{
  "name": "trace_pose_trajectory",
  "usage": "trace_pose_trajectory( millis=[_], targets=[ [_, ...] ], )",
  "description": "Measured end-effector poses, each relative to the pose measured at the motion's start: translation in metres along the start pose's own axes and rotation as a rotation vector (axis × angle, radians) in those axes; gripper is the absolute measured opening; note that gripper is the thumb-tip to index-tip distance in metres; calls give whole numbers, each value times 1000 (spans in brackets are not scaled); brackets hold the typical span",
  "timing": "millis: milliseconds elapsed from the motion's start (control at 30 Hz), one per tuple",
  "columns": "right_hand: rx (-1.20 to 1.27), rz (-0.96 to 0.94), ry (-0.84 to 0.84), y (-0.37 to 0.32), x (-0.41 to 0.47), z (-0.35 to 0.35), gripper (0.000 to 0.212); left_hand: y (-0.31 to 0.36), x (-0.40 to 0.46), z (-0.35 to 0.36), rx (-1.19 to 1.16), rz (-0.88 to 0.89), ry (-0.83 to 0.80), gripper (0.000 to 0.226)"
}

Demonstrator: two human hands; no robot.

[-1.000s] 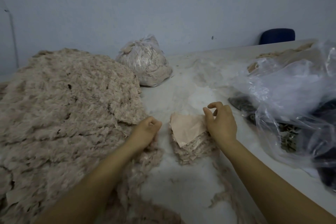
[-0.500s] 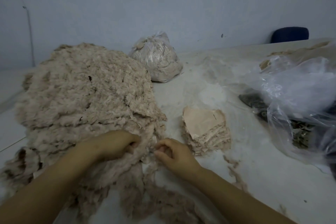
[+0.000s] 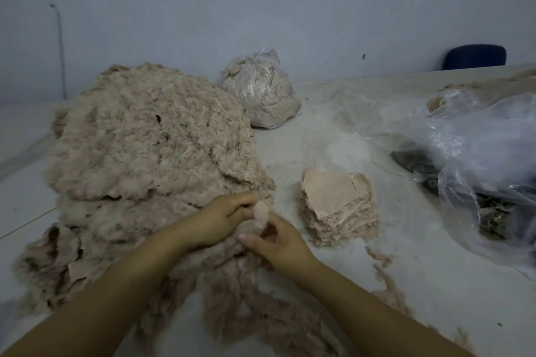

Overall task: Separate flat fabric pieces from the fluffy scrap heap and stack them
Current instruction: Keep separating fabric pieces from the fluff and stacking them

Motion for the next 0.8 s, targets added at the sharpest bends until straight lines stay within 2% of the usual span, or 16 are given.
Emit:
trace_pose_trajectory(
  millis=[67,133,167,233,267,333,400,500,567,667,767,800],
  targets=[
    [158,22,102,0,1,-13,13,13,6,0,-126,49,128,20],
    [216,6,189,-2,0,-29,7,9,9,-8,-160,7,211,17],
    [234,-6,224,-4,-2,-36,8,0,9,-12,-122,-70,197,31],
    [290,-25,308,-3,-3,-49,9,-23,4,-15,70,-236,47,49],
    [324,-26,361,-2,-4,-56,9,-29,-1,-14,156,-277,-37,43],
    [376,2,441,3,-6,-64,6,-31,-4,-17,195,-256,-84,23],
    [451,34,384,4,-5,-59,7,-33,-3,-17,168,-220,-50,31],
    [437,89,187,-2,-4,-37,19,-34,0,-12,261,-205,15,12],
    [416,32,250,-11,-5,-41,12,-37,-2,-11,267,-190,86,13],
    [499,-87,445,-19,-6,-70,21,-50,-11,-20,244,-256,166,6],
    [469,-137,425,-25,-5,-78,7,-59,-13,-21,180,-328,156,15],
    [449,-146,385,-26,-3,-76,10,-57,-11,-20,144,-316,139,16]
  ],
)
Point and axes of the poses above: each hand's wrist, its own x-axis towards the middle knuckle, its own z-axis out of the palm, y = z × x, the point moved 8 cm from there along x, towards the middle knuckle, and after that the axes turned 2 degrees about -y, right-handed, at the moved point
